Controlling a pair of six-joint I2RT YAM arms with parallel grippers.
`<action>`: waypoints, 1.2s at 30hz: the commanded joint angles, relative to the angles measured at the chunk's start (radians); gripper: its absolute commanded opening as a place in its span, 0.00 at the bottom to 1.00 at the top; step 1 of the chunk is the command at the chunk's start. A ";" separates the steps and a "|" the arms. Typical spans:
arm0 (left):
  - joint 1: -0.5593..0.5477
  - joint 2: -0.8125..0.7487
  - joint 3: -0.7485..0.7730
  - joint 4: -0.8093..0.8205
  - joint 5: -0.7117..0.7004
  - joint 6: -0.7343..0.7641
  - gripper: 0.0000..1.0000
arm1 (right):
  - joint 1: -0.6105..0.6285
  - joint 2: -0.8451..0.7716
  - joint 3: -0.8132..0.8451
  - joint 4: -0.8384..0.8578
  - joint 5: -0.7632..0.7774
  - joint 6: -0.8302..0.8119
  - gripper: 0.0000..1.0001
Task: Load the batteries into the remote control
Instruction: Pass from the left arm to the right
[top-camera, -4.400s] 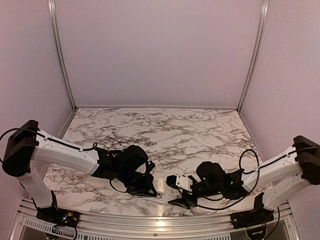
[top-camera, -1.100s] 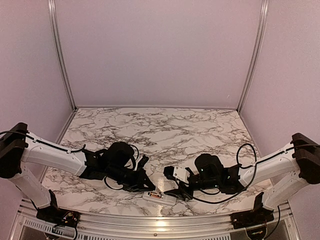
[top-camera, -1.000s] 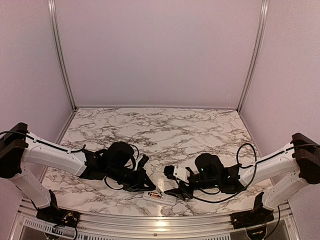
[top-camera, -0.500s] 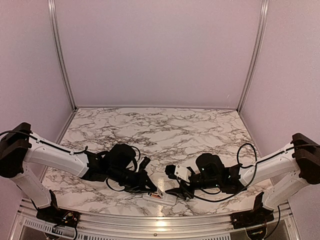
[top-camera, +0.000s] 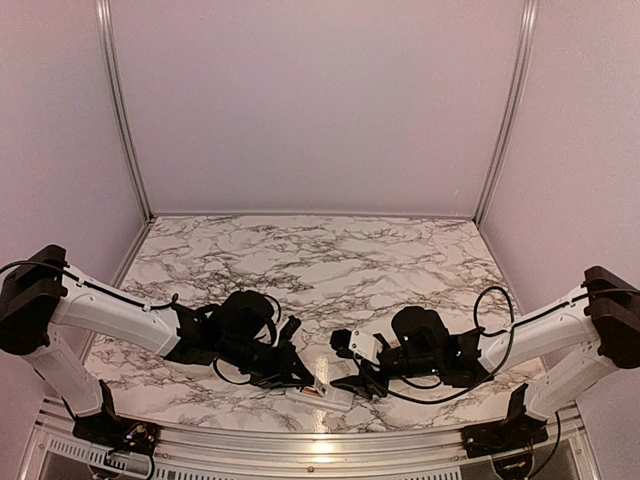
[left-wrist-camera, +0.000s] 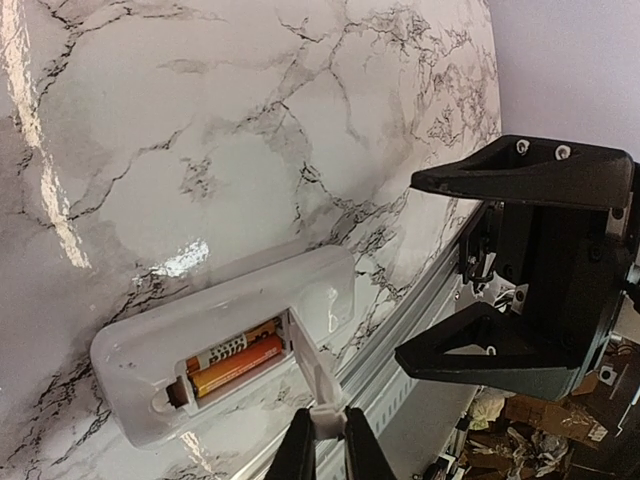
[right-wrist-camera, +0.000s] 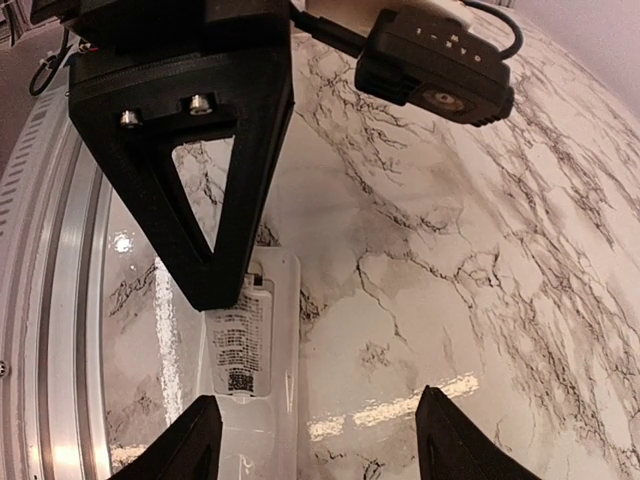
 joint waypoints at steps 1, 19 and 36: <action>-0.015 0.012 -0.008 0.002 -0.024 -0.003 0.01 | -0.009 -0.001 0.001 0.017 -0.032 -0.003 0.64; -0.034 0.008 -0.008 -0.014 -0.042 -0.021 0.03 | 0.058 0.137 0.117 0.001 -0.010 -0.049 0.64; -0.036 0.007 -0.022 -0.003 -0.041 -0.034 0.03 | 0.070 0.191 0.155 -0.006 -0.045 -0.039 0.57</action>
